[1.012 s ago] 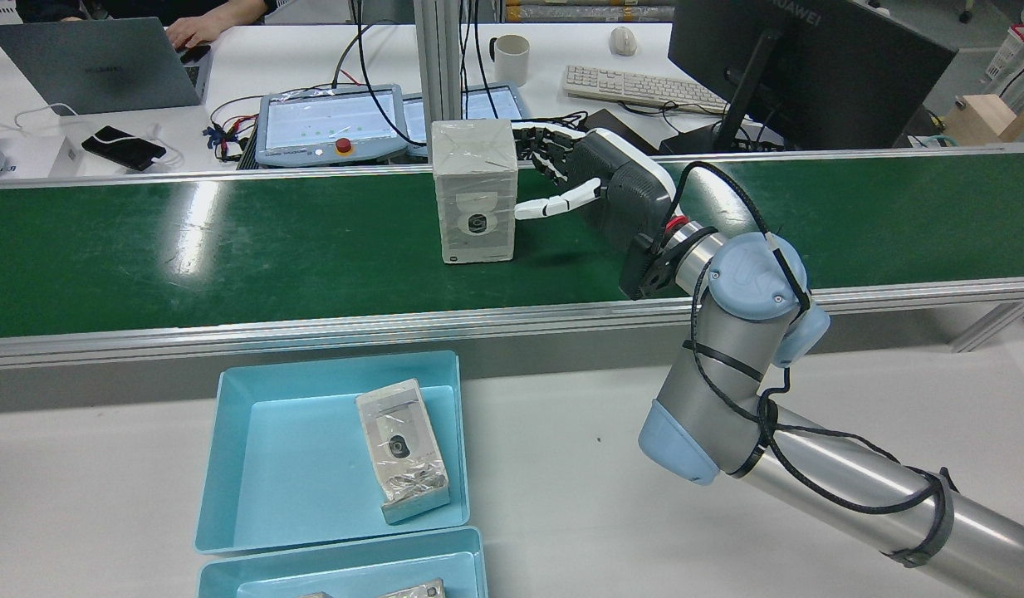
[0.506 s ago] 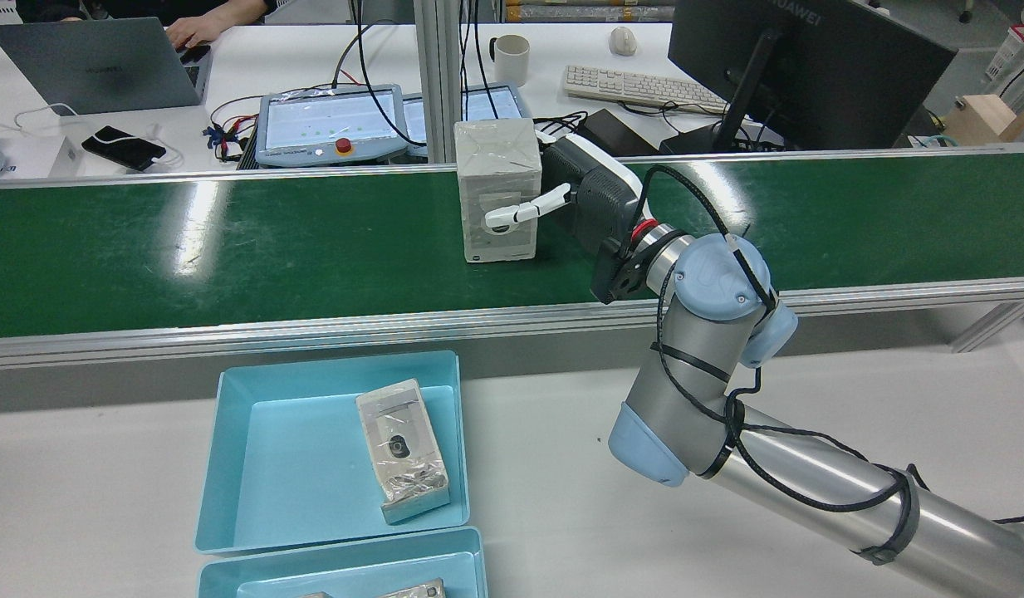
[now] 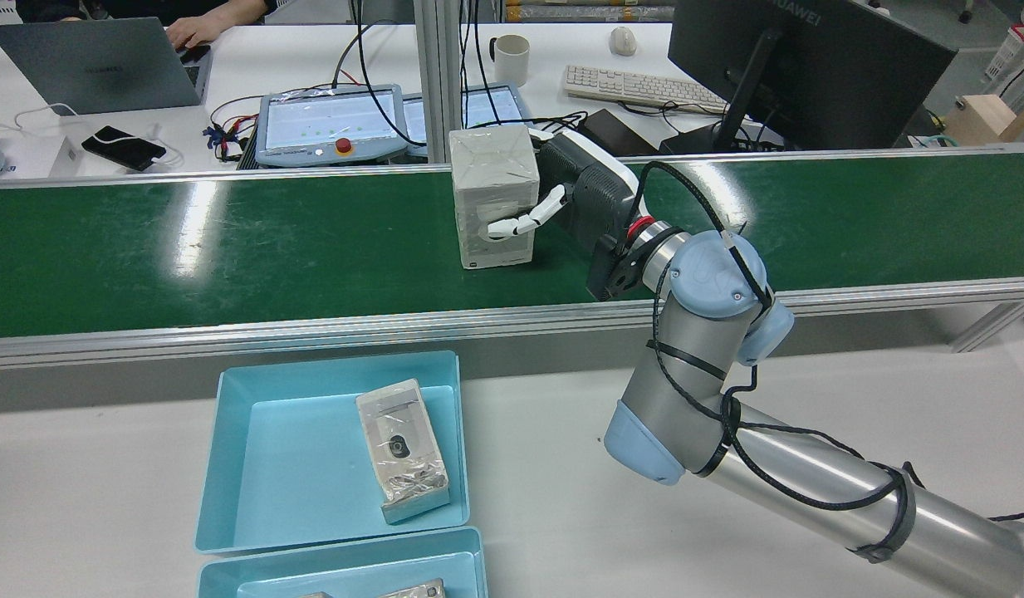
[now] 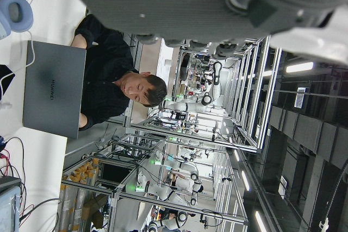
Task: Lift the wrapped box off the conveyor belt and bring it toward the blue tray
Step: 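Close the right hand fingers around the wrapped box and lift, then carry the held box toward the light-blue tray with the right hand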
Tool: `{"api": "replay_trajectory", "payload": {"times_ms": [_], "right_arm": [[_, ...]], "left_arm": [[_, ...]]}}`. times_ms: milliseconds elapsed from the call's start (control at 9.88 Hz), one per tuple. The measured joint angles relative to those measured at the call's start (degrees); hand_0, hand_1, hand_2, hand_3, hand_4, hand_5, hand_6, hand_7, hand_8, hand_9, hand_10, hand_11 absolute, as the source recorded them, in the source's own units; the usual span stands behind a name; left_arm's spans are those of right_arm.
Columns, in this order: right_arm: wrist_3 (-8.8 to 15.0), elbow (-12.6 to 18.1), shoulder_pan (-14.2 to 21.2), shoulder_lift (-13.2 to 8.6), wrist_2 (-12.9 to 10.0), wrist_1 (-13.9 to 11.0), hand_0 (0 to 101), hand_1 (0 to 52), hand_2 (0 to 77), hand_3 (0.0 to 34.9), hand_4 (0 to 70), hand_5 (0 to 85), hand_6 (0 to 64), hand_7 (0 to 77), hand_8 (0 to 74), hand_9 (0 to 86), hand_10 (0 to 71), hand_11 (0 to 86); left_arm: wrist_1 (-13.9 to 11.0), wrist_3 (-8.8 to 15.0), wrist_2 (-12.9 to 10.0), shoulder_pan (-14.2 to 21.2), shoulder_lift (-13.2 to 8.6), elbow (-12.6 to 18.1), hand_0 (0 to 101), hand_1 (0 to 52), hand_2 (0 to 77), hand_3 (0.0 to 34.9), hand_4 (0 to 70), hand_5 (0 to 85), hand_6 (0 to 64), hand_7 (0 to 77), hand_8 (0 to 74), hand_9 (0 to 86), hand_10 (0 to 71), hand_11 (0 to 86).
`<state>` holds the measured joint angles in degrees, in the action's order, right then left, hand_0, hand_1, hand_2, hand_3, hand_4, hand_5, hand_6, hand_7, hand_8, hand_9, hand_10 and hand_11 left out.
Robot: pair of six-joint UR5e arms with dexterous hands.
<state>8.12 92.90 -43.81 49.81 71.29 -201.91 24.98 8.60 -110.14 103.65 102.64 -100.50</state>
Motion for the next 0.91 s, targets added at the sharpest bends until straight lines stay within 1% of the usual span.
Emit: {"api": "replay_trajectory", "payload": {"times_ms": [101,202,304,405,506,607,708,810,911], "right_arm": [[-0.1,0.5,-0.2,0.1,0.0,-0.3,64,23.5,25.1,14.2,31.6,31.6,22.4,35.5,25.1,29.5,16.9,27.3],[0.0,1.7,-0.6,0.2,0.1,-1.0,64,23.5,25.1,14.2,31.6,31.6,22.4,35.5,25.1,29.5,16.9,27.3],[0.3,4.0,-1.4,0.5,0.1,-2.5,58,15.8,27.8,10.0,37.1,33.3,27.3,39.8,35.5,37.1,26.2,35.5],[1.2,7.6,-2.4,1.1,0.2,-4.4,53,2.7,32.2,3.1,41.5,35.5,33.3,45.8,43.6,44.7,37.6,44.7],[2.4,12.0,-3.2,1.9,0.2,-6.3,53,2.7,32.2,3.1,41.5,35.5,33.3,45.8,43.6,44.7,37.6,44.7],[3.5,16.5,-3.5,2.6,0.1,-7.9,51,1.6,32.2,1.3,42.5,35.5,34.9,48.5,46.9,48.0,42.0,49.1],[4.5,19.7,-2.5,3.0,-0.1,-9.0,49,1.1,32.7,1.5,43.1,35.5,36.0,49.6,49.1,50.2,44.7,51.8],[5.7,21.4,-0.3,3.0,-1.1,-9.5,48,1.1,32.7,1.2,43.1,35.5,37.1,53.5,52.9,54.0,49.6,57.3],[7.6,22.2,3.4,2.9,-3.3,-9.7,48,1.1,32.7,1.2,43.1,35.5,37.1,53.5,52.9,54.0,49.6,57.3]], "left_arm": [[0.0,0.0,0.0,0.0,0.0,0.0,0,0.0,1.1,0.0,0.0,0.5,0.0,0.5,0.5,0.0,0.5,0.5],[0.0,0.0,0.0,0.0,0.0,0.0,0,0.0,1.1,0.0,0.0,0.5,0.0,0.5,0.5,0.5,0.5,0.0],[0.0,0.0,0.0,0.0,0.0,0.0,0,0.0,0.5,0.0,0.0,1.1,0.0,0.5,0.5,0.5,0.5,0.0],[0.0,0.0,0.0,0.0,0.0,0.0,0,0.0,1.1,0.0,0.0,1.6,0.0,0.5,0.5,0.5,0.5,0.0],[0.0,0.0,0.0,0.0,0.0,0.0,0,0.0,0.5,0.0,0.0,1.6,0.0,0.5,0.5,0.5,0.5,0.0],[0.0,0.0,0.0,0.0,0.0,0.0,0,0.0,1.1,0.0,0.0,1.6,0.0,0.5,0.5,0.5,0.5,0.0],[0.0,0.0,0.0,0.0,0.0,0.0,0,0.0,1.1,0.0,0.0,1.1,0.0,0.5,0.5,0.5,0.0,0.5],[0.0,0.0,0.0,0.0,0.0,0.0,0,0.0,1.1,0.0,0.0,0.5,0.0,0.5,0.5,0.5,0.0,0.5],[0.0,0.0,0.0,0.0,0.0,0.0,0,0.0,0.5,0.0,0.0,0.5,0.0,0.5,0.5,0.0,0.5,0.0]]}}
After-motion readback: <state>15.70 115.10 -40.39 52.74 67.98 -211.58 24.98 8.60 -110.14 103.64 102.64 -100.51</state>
